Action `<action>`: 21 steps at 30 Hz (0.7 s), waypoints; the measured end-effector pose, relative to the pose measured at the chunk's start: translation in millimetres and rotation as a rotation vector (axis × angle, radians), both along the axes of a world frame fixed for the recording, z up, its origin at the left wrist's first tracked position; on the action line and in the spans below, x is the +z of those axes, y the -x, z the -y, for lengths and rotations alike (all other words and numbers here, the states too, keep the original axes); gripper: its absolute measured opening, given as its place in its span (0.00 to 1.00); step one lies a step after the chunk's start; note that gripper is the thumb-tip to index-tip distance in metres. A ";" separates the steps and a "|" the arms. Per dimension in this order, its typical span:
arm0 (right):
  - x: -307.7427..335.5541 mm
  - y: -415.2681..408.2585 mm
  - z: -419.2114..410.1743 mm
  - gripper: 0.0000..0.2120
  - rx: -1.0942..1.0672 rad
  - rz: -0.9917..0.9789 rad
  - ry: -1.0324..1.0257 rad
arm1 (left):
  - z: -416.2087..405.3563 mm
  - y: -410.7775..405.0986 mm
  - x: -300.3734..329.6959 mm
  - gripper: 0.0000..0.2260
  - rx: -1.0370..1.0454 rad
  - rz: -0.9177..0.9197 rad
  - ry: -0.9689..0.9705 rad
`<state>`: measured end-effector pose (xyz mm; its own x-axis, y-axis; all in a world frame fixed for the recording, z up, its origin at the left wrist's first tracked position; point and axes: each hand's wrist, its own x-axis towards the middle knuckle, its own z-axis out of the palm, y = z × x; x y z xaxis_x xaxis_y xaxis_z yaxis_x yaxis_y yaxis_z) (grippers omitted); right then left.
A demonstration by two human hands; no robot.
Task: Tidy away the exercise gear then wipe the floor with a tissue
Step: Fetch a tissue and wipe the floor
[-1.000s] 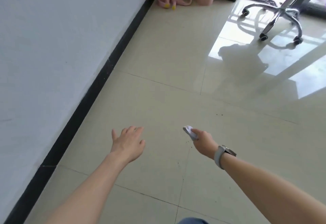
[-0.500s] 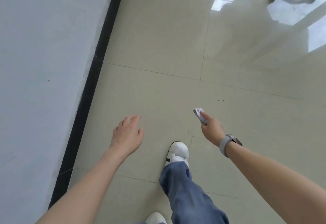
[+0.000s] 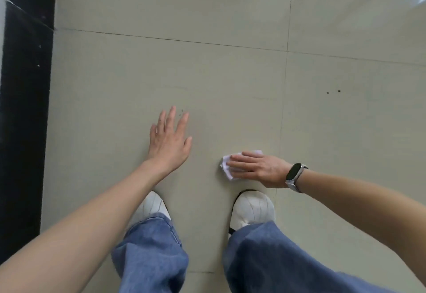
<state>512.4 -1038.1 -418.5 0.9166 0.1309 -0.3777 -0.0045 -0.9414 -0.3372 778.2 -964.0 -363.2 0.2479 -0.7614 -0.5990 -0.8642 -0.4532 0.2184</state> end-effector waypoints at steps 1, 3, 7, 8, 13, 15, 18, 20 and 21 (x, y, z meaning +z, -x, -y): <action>-8.6 6.2 3.2 0.29 0.100 0.039 0.032 | 3.3 -1.5 -8.8 0.28 -0.009 -0.003 0.004; -15.7 8.7 15.8 0.24 0.211 0.067 0.078 | 6.3 -7.2 -20.2 0.28 -0.078 0.011 -0.004; -19.6 -12.7 52.3 0.29 -0.202 0.108 0.179 | 18.5 -29.2 -30.4 0.30 -0.131 0.076 0.031; -18.0 -23.7 62.0 0.32 -0.441 0.117 0.197 | 22.6 -35.5 -32.7 0.30 -0.115 0.092 0.047; -19.2 -99.2 77.0 0.35 -1.268 0.021 0.126 | 32.9 -66.3 -43.5 0.30 0.076 0.110 0.049; -25.4 -125.7 53.2 0.33 -1.084 0.193 0.146 | 29.6 -77.3 -47.6 0.31 0.171 0.100 0.024; -33.4 -140.4 8.0 0.27 -0.336 0.277 0.034 | 17.2 -92.6 -53.3 0.34 0.243 0.112 0.035; -35.4 -143.7 30.0 0.25 -0.111 0.300 0.012 | 9.1 -102.0 -56.6 0.35 0.301 0.136 0.046; -38.5 -149.2 50.7 0.27 -0.144 0.329 0.070 | 5.8 -106.2 -58.0 0.35 0.328 0.146 0.040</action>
<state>661.6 -1088.8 -456.9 0.9977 -0.0240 -0.0630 -0.0407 -0.9598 -0.2777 884.3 -969.7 -421.2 0.5636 -0.6496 -0.5102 -0.6978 -0.7050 0.1268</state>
